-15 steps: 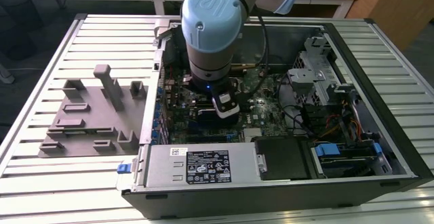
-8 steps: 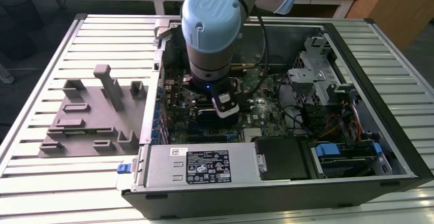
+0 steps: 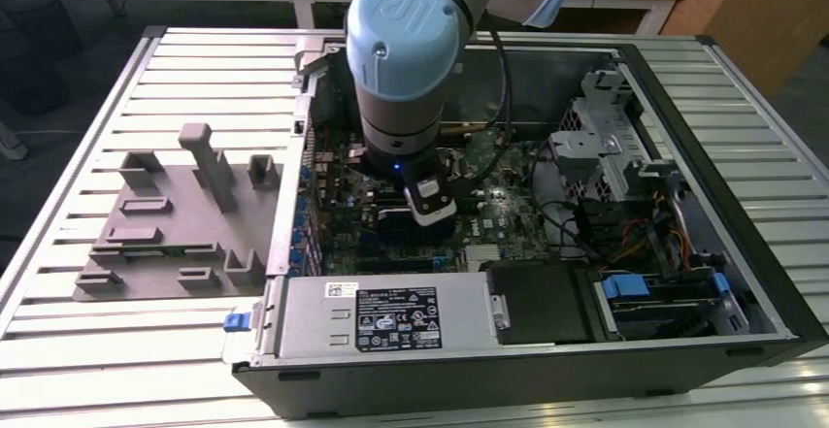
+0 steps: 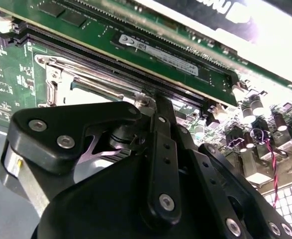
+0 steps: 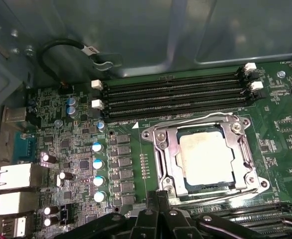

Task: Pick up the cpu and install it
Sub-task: 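Install the second cpu locking lever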

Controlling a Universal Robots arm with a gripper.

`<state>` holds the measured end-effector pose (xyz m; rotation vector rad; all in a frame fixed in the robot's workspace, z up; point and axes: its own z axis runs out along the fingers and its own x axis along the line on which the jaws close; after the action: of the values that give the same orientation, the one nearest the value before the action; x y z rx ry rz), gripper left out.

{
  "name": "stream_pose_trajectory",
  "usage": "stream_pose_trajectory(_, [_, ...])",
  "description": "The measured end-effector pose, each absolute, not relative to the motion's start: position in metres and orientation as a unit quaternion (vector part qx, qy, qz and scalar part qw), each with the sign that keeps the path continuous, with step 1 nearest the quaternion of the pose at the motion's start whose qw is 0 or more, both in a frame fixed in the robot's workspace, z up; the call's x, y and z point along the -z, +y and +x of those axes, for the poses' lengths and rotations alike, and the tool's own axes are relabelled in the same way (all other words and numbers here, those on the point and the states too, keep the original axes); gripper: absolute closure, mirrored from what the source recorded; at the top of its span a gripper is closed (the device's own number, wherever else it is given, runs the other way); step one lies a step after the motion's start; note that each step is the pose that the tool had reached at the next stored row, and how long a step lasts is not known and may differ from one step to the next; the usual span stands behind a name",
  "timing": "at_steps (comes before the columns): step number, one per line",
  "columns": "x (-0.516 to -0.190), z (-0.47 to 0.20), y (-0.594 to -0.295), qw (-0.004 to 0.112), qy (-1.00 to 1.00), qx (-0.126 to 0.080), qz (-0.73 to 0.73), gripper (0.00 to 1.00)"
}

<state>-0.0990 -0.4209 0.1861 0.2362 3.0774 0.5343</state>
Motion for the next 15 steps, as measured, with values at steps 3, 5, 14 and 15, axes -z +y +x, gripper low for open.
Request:
stream_pose_trajectory(3, [-0.186,-0.099,-0.421,0.005,0.983,-0.17,0.075,0.89])
stream_pose_trajectory(5, [-0.188,-0.099,-0.421,0.005,0.983,-0.17,0.075,0.89])
stream_pose_trajectory(14, [-0.207,-0.099,-0.421,0.01,0.982,-0.17,0.074,0.89])
stream_pose_trajectory(15, [-0.209,-0.099,-0.421,0.011,0.982,-0.17,0.074,0.89])
